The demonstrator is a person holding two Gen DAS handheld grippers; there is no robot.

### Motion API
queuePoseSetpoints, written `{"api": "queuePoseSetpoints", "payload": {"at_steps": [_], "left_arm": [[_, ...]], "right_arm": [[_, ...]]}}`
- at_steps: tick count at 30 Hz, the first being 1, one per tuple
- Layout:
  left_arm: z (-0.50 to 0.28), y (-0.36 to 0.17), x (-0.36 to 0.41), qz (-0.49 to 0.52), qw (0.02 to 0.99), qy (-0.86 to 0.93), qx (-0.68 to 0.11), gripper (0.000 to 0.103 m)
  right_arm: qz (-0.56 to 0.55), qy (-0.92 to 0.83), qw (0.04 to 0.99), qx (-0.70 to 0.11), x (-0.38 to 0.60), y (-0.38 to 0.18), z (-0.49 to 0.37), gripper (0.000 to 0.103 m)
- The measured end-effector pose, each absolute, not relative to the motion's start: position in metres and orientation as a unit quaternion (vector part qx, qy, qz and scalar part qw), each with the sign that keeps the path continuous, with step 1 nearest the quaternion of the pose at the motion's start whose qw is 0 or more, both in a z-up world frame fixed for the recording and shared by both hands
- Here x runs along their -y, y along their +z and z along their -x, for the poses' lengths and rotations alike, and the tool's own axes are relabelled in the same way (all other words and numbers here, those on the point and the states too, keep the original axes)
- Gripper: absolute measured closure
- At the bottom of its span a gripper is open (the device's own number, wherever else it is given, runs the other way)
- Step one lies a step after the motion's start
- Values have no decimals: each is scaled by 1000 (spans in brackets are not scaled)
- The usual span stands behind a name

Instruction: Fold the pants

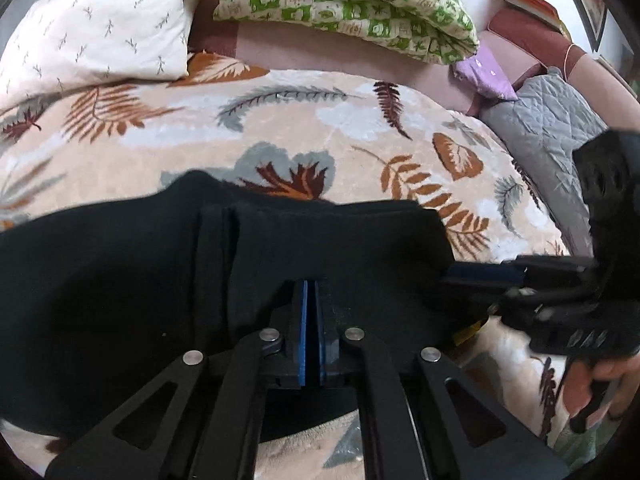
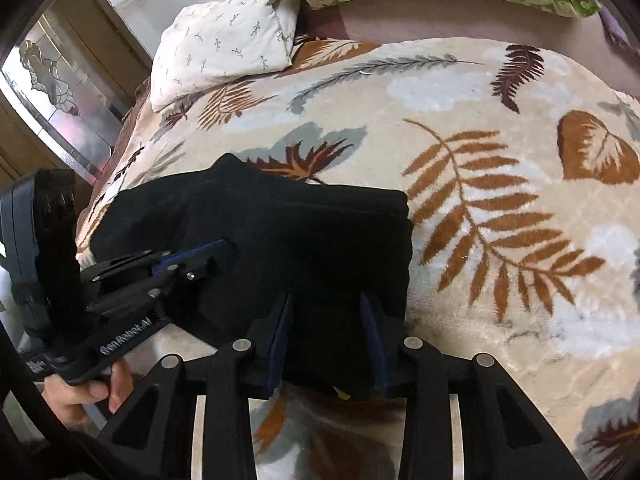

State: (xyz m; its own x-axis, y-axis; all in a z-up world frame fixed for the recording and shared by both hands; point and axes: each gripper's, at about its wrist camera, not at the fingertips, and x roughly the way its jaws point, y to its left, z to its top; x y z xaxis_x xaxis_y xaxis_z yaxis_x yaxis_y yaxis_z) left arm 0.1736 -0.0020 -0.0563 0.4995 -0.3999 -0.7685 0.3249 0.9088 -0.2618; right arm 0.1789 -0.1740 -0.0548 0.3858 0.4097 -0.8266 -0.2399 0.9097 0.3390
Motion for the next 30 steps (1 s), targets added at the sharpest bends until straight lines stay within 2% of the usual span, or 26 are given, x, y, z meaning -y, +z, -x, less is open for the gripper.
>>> {"api": "queuePoseSetpoints", "payload": {"at_steps": [5, 10, 15, 17, 19, 23, 27, 30], "left_arm": [[-185, -36, 5, 58, 871, -217, -437, 100], [-208, -58, 25, 23, 857, -201, -475, 100], [-207, -71, 7, 56, 854, -222, -468, 99], [-203, -62, 3, 59, 854, -224, -467, 99], [-195, -53, 3, 45, 859, -228, -457, 99], [-177, -40, 1, 32, 860, -250, -444, 99], [-171, -60, 2, 14, 852, -241, -464, 99], [-169, -70, -8, 47, 856, -242, -454, 99]], "right_arm": [[-94, 189, 837, -505, 183, -32, -201, 64], [-88, 169, 827, -530, 173, -55, -224, 66], [-68, 171, 833, -522, 172, -75, -222, 69], [-70, 172, 833, -522, 173, -65, -220, 69], [-79, 181, 834, -515, 175, -52, -213, 64], [-76, 211, 835, -502, 174, -32, -188, 64], [-83, 222, 824, -514, 170, -47, -170, 67], [-82, 211, 824, -519, 167, -70, -164, 69]]}}
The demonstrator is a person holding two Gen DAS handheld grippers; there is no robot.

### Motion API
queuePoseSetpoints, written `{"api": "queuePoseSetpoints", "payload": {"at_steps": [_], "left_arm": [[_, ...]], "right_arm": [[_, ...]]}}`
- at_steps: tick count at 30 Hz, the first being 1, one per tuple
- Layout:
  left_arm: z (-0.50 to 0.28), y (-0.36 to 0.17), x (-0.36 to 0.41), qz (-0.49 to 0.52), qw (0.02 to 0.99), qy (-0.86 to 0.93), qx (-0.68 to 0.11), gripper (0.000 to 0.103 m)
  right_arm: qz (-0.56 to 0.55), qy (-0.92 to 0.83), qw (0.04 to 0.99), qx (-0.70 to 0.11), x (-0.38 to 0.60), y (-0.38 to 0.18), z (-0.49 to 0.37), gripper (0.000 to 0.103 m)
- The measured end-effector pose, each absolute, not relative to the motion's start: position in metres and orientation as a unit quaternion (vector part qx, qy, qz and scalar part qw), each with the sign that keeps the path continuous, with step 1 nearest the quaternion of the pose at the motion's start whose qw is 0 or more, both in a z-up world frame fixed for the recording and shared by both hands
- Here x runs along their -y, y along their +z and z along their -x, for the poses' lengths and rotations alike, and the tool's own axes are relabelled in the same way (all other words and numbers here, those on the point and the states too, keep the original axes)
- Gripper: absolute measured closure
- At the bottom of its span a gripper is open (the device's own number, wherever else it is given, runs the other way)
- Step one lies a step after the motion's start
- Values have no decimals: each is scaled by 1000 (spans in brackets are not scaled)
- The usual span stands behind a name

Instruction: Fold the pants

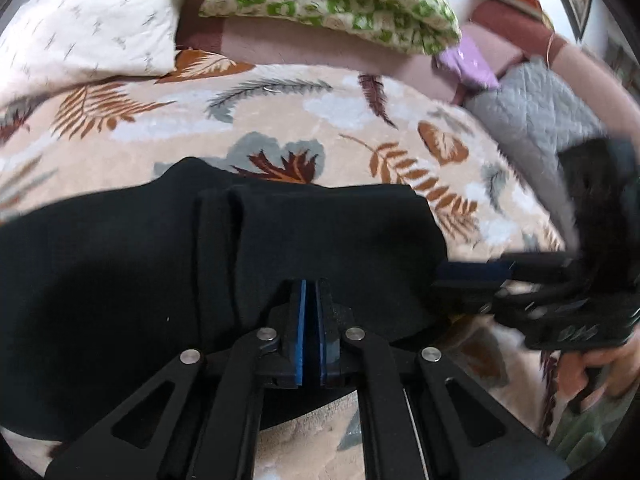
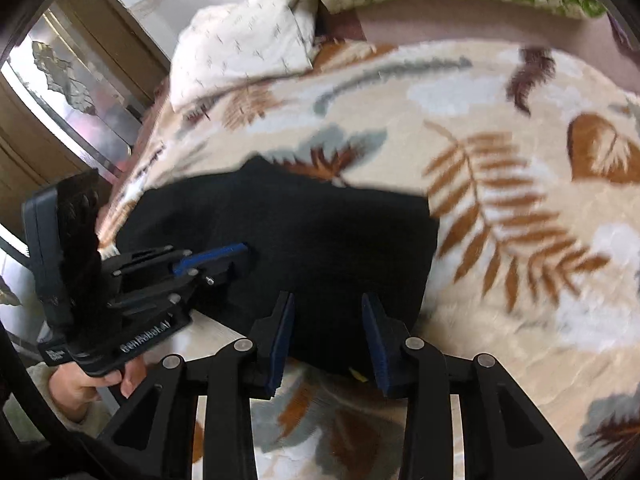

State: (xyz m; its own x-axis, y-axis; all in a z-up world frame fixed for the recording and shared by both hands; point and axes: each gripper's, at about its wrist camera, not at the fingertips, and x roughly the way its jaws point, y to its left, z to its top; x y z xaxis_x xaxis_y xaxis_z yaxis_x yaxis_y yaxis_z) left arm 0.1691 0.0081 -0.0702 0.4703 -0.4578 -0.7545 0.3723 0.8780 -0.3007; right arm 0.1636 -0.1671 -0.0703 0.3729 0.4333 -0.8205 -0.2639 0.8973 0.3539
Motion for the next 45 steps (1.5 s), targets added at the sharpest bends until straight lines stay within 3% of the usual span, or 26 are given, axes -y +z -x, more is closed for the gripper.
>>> {"api": "queuePoseSetpoints", "payload": {"at_steps": [5, 11, 12, 15, 16, 24, 27, 30, 33, 39, 45], "left_arm": [[-168, -68, -16, 84, 857, -235, -451, 99], [-137, -43, -62, 138, 875, -179, -429, 99], [-131, -39, -74, 151, 877, -168, -425, 93], [-112, -24, -109, 174, 890, -125, -403, 54], [-105, -19, -124, 184, 896, -110, -390, 48], [-101, -33, -206, 235, 891, -25, -388, 48], [-104, -38, -225, 248, 889, -11, -384, 48], [-109, -43, -233, 242, 891, 5, -384, 30], [-118, -52, -233, 238, 888, -13, -394, 30], [-126, -59, -213, 200, 890, -63, -405, 31], [-130, -77, -228, 251, 874, -90, -405, 45]], "right_arm": [[-38, 197, 845, -496, 156, -74, -155, 70], [-35, 206, 845, -492, 150, -31, -161, 64], [-33, 211, 845, -491, 146, -25, -163, 61], [-25, 240, 838, -490, 121, -10, -172, 59], [-23, 250, 834, -491, 110, -6, -176, 59], [-9, 308, 804, -508, 22, 0, -199, 58], [-1, 323, 796, -513, -6, -1, -203, 53], [7, 333, 786, -521, -32, -4, -207, 51], [18, 337, 778, -530, -54, -8, -215, 45], [24, 331, 763, -555, -88, -11, -240, 45], [25, 325, 740, -588, -112, -19, -263, 44]]}}
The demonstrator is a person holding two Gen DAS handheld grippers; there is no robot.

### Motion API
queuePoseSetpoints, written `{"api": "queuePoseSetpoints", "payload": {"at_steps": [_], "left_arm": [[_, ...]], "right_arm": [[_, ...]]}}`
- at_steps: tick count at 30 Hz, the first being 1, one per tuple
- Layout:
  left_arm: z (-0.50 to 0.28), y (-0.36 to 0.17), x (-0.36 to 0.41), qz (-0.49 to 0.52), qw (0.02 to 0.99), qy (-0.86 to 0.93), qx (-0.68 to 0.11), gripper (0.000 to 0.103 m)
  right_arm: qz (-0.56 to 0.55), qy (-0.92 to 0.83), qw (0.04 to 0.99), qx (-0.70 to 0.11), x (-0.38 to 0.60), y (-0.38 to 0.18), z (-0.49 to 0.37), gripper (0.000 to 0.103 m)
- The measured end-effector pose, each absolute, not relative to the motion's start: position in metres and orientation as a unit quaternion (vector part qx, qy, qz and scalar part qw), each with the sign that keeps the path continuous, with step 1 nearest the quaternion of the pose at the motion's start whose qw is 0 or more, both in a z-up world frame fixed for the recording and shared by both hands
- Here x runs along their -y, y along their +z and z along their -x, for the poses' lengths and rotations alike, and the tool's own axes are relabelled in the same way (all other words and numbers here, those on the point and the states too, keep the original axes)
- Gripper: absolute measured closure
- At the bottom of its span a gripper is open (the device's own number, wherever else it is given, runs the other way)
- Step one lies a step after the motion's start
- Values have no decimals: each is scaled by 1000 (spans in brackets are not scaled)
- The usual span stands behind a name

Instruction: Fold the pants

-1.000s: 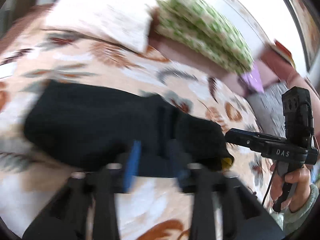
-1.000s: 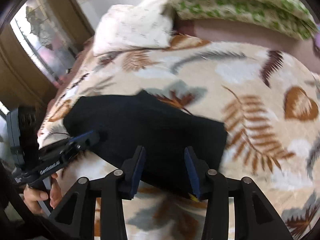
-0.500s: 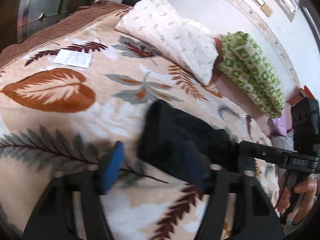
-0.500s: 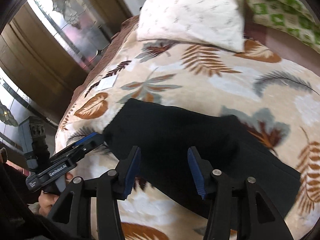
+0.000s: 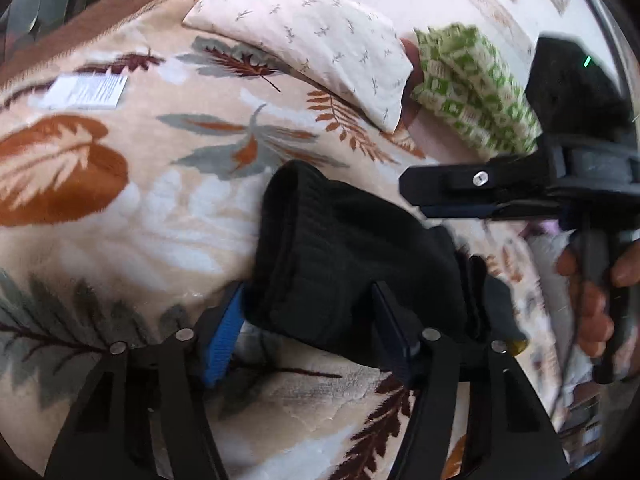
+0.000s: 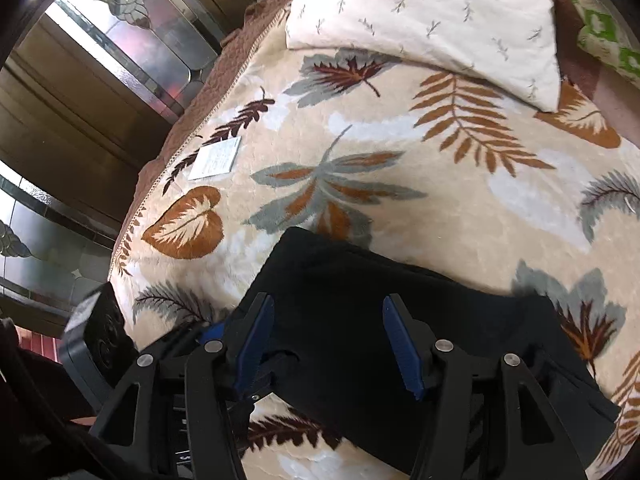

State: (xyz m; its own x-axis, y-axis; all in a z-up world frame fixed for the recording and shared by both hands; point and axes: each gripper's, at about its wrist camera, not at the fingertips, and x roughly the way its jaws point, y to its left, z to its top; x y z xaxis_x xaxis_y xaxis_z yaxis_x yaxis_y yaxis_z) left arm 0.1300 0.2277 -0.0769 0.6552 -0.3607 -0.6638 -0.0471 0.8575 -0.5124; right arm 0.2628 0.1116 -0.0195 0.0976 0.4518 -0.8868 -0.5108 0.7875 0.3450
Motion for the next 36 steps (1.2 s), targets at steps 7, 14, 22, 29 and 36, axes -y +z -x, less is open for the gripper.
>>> {"api": "queuePoseSetpoints", "payload": {"at_steps": [7, 14, 22, 29, 36], "left_arm": [[-130, -79, -231, 262, 868, -94, -412, 55], [-128, -80, -228, 248, 874, -86, -410, 73], [-126, -82, -229, 251, 874, -92, -405, 76], [-119, -75, -228, 250, 880, -95, -392, 78], [-112, -55, -221, 240, 890, -98, -376, 78]], "right_arm": [[21, 310, 726, -613, -138, -32, -280, 41], [70, 270, 726, -628, -178, -37, -300, 37], [167, 243, 714, -635, -216, -72, -296, 68], [171, 268, 728, -607, -206, -50, -288, 75], [144, 296, 740, -586, -185, -25, -284, 75]]}}
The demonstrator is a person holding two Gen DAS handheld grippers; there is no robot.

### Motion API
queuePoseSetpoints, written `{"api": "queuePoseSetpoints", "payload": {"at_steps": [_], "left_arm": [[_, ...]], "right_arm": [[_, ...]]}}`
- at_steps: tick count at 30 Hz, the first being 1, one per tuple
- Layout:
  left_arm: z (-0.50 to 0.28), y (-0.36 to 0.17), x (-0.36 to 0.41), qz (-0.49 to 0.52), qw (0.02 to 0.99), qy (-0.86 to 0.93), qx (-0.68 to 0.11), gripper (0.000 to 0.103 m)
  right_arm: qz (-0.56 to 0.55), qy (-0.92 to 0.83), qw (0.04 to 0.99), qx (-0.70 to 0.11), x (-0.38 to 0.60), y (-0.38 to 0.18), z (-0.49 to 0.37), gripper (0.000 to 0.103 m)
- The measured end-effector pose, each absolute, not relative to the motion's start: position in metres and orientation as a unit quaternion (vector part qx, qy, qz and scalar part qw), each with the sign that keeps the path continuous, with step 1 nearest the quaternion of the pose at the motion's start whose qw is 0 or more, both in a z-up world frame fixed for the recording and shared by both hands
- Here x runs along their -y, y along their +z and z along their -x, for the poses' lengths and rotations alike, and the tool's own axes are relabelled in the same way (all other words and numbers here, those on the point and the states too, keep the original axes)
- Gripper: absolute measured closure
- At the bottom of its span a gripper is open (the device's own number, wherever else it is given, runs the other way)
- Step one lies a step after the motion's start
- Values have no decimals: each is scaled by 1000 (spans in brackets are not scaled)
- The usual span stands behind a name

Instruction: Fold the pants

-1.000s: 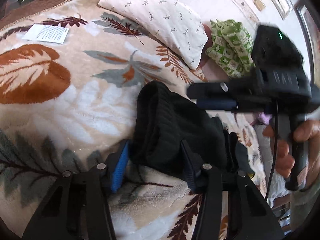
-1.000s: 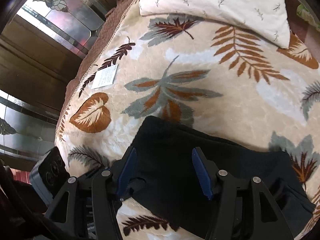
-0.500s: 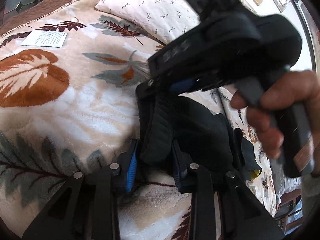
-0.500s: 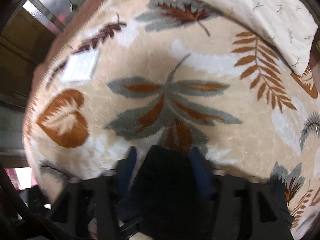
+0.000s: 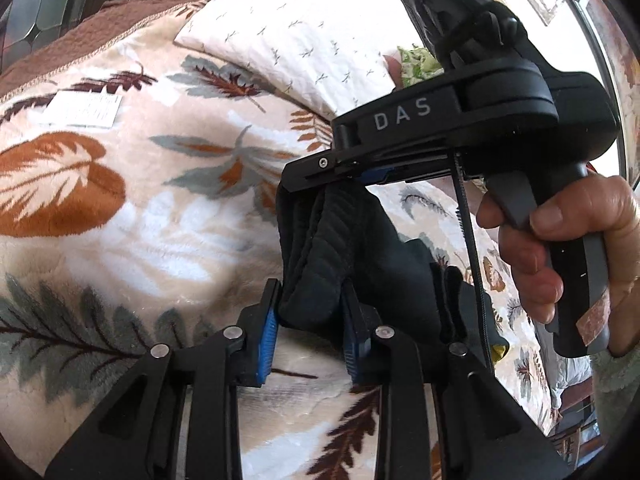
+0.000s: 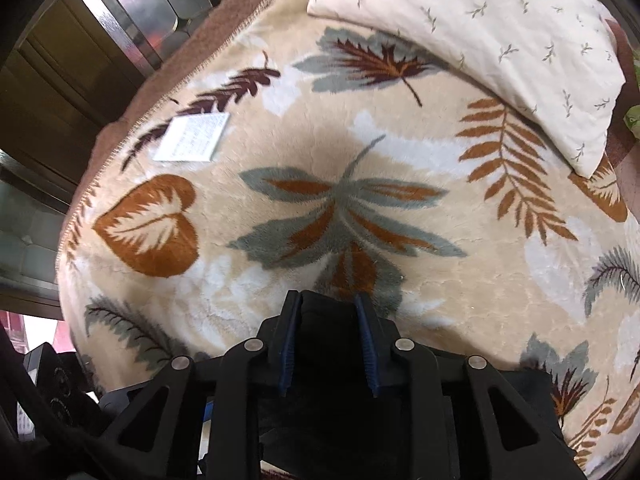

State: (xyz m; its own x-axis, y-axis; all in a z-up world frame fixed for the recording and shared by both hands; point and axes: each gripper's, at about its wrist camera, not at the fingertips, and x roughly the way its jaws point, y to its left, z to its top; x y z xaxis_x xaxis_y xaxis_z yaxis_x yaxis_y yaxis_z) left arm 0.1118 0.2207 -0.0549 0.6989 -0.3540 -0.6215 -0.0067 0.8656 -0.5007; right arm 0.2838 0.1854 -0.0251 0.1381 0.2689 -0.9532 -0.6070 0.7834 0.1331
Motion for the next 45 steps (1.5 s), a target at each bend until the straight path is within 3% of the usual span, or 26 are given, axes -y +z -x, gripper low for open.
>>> {"api": "queuePoseSetpoints", "payload": {"at_steps": [22, 35, 45], "left_arm": [[-116, 21, -119, 109, 921, -131, -351, 78], [-126, 33, -22, 43, 919, -179, -350, 78], [-129, 12, 41, -6, 908, -206, -364, 78]], "right_arm": [[64, 304, 784, -538, -76, 49, -274, 75], [-7, 273, 804, -528, 47, 59, -273, 75], [-46, 251, 807, -533, 124, 36, -267, 75]]}}
